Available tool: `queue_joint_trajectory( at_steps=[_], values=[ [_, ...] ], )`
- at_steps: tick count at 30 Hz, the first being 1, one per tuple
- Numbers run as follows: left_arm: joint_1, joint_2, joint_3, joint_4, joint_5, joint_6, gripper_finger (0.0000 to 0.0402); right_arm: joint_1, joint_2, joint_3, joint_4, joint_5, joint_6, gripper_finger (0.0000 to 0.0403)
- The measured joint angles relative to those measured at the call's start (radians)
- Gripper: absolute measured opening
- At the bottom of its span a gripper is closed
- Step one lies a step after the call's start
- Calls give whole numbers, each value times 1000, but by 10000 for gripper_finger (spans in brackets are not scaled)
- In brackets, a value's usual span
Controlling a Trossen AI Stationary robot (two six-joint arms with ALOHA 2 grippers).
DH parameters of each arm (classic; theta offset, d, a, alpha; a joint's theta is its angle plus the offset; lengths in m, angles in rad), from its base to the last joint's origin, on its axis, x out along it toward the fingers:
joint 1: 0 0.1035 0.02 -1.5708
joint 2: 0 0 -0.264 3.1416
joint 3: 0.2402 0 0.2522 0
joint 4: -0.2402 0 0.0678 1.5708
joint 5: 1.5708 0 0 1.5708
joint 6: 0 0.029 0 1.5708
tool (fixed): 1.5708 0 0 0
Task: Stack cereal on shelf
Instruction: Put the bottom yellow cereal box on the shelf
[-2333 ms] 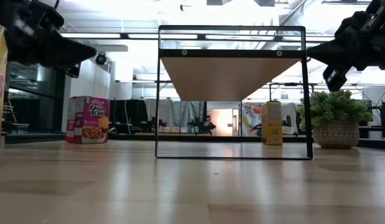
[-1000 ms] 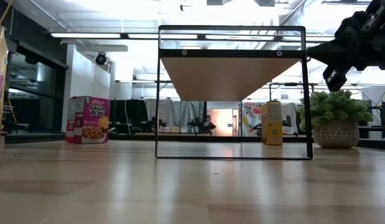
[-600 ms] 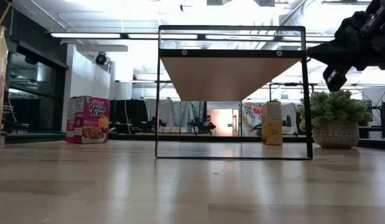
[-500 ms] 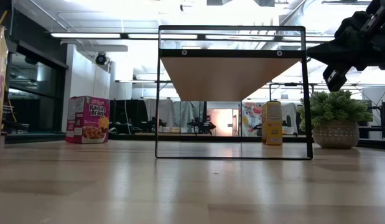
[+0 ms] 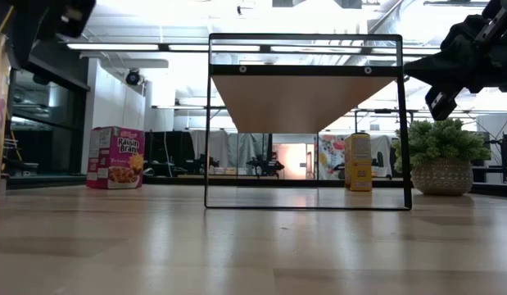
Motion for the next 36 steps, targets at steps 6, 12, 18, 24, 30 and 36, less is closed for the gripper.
queue_joint_trajectory(
  at_steps=[6,12,18,24,30,36],
  values=[
    [42,47,0,-46,28,-7,298,0,0,0,0,0,0,0],
    [49,75,0,-46,60,9,296,0,0,0,0,0,0,0],
    [49,71,0,-47,80,11,256,0,0,0,0,0,0,0],
    [49,71,5,-54,95,36,174,0,0,0,0,0,0,0],
    [62,36,135,-214,94,38,110,0,0,0,0,0,0,0],
    [92,-19,396,-483,-225,47,114,0,0,0,0,0,0,0]
  ],
)
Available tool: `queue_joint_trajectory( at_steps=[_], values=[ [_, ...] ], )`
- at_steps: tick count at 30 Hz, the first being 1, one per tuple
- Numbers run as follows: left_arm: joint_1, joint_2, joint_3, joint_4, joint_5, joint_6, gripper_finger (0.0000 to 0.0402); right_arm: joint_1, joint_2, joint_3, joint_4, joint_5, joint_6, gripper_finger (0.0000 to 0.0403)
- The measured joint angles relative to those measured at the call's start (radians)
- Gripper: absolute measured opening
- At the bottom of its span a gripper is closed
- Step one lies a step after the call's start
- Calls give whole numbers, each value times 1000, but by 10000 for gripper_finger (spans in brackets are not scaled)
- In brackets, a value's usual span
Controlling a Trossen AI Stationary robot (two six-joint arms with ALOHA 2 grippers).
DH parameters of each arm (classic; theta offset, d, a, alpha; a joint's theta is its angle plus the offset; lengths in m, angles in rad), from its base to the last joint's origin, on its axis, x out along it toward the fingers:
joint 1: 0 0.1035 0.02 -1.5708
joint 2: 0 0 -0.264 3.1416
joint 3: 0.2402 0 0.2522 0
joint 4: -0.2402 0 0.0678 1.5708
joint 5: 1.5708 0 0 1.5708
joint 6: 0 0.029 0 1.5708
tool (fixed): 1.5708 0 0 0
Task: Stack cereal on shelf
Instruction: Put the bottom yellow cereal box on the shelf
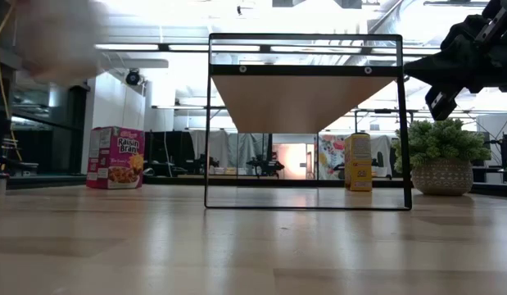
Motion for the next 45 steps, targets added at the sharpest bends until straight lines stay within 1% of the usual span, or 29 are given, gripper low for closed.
queue_joint_trajectory(
  at_steps=[1,3,5,7,9,11,15,18,21,25,30,33,38,43,45],
  values=[
    [11,-4,42,-24,-95,15,118,0,0,0,0,0,0,0],
    [59,-7,123,-32,-236,51,122,0,0,0,0,0,0,0],
    [153,-6,202,-8,-289,90,124,0,0,0,0,0,0,0],
    [285,17,281,54,-294,126,124,0,0,0,0,0,0,0],
    [431,53,354,119,-260,183,125,0,0,0,0,0,0,0],
    [579,98,435,184,-193,236,125,0,0,0,0,0,0,0],
    [849,233,603,194,0,216,125,0,-1,0,0,0,0,0],
    [994,360,721,143,109,151,126,0,0,0,0,0,0,0],
    [1090,476,814,86,195,96,126,0,0,0,0,0,0,0],
    [1147,605,889,48,250,52,126,0,0,0,0,0,0,0],
    [1172,695,945,-35,297,43,126,0,0,0,0,0,0,0],
    [1174,714,947,-55,307,69,126,0,0,0,0,0,0,0],
    [1165,715,947,-73,323,69,127,0,0,0,0,0,0,0],
    [1155,714,947,-112,413,71,127,0,0,0,0,0,0,0],
    [1151,713,947,-114,434,89,127,0,0,0,0,0,0,0]
  ],
)
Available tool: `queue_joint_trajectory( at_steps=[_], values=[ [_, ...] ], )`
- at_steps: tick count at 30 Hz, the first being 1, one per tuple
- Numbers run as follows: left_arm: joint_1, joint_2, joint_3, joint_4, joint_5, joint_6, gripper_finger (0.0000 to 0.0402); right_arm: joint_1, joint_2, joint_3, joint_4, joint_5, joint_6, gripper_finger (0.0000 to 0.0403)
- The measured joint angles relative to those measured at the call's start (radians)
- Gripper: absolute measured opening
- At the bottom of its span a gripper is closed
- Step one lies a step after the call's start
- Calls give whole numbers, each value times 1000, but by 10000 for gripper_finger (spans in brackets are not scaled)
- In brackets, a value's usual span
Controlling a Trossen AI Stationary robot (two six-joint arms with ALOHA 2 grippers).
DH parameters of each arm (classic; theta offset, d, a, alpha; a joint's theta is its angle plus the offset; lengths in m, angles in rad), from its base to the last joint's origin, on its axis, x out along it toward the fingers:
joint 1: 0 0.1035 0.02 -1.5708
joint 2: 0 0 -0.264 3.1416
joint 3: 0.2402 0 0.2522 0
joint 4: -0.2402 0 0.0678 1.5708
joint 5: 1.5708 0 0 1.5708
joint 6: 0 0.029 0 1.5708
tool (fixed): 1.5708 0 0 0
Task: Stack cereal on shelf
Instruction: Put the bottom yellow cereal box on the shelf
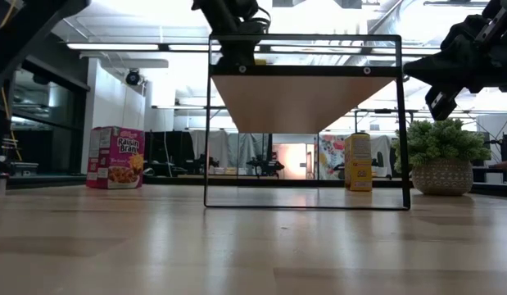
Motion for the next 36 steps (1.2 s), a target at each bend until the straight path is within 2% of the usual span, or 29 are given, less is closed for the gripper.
queue_joint_trajectory(
  at_steps=[18,29,36],
  values=[
    [4,5,-24,35,-28,30,130,0,0,0,0,0,0,0],
    [3,5,-24,42,-26,31,202,0,0,0,0,0,0,0],
    [3,5,-24,73,-25,37,224,0,0,0,0,0,0,0]
  ],
)
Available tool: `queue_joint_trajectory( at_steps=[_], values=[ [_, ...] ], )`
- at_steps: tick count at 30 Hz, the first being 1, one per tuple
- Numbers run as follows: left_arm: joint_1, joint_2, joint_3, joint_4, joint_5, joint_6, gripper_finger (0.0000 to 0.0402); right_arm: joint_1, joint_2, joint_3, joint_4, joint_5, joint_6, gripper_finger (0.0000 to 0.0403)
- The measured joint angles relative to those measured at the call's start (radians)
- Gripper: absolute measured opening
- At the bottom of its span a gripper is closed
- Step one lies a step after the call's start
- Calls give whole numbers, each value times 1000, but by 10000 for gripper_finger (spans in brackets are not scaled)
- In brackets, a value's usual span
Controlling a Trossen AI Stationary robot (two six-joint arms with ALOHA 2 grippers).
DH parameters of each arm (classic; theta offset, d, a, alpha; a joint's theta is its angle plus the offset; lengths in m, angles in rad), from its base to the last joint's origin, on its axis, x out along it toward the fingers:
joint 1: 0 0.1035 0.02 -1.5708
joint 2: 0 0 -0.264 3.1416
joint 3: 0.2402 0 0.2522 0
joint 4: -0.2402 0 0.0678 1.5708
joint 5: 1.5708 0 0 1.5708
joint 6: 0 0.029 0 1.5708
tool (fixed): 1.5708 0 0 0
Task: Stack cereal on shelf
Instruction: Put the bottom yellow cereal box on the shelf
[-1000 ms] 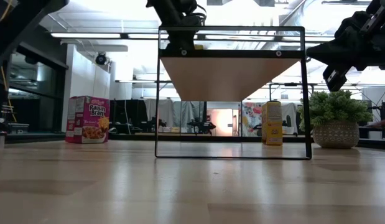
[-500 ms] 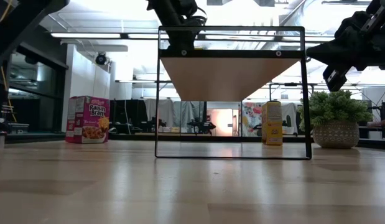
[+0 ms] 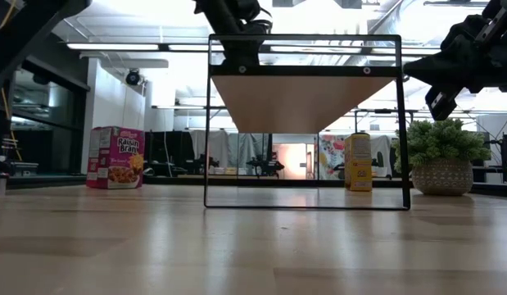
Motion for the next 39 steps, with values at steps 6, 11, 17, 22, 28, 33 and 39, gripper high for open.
queue_joint_trajectory(
  at_steps=[6,11,17,22,28,33,39],
  values=[
    [-1,1,66,7,20,0,225,0,0,0,0,0,0,0],
    [-1,-5,153,-11,24,1,225,0,0,0,0,0,0,0],
    [13,-76,133,-3,-34,9,219,0,0,0,0,0,0,0],
    [57,-89,133,-60,-99,-32,147,0,0,0,0,0,0,0],
    [101,-102,16,-7,-99,-65,13,0,0,0,0,0,0,0],
    [114,-195,-268,215,-106,-62,3,0,0,0,0,0,0,0],
    [151,-418,-712,589,-67,-95,1,0,0,0,0,0,0,0]
  ],
)
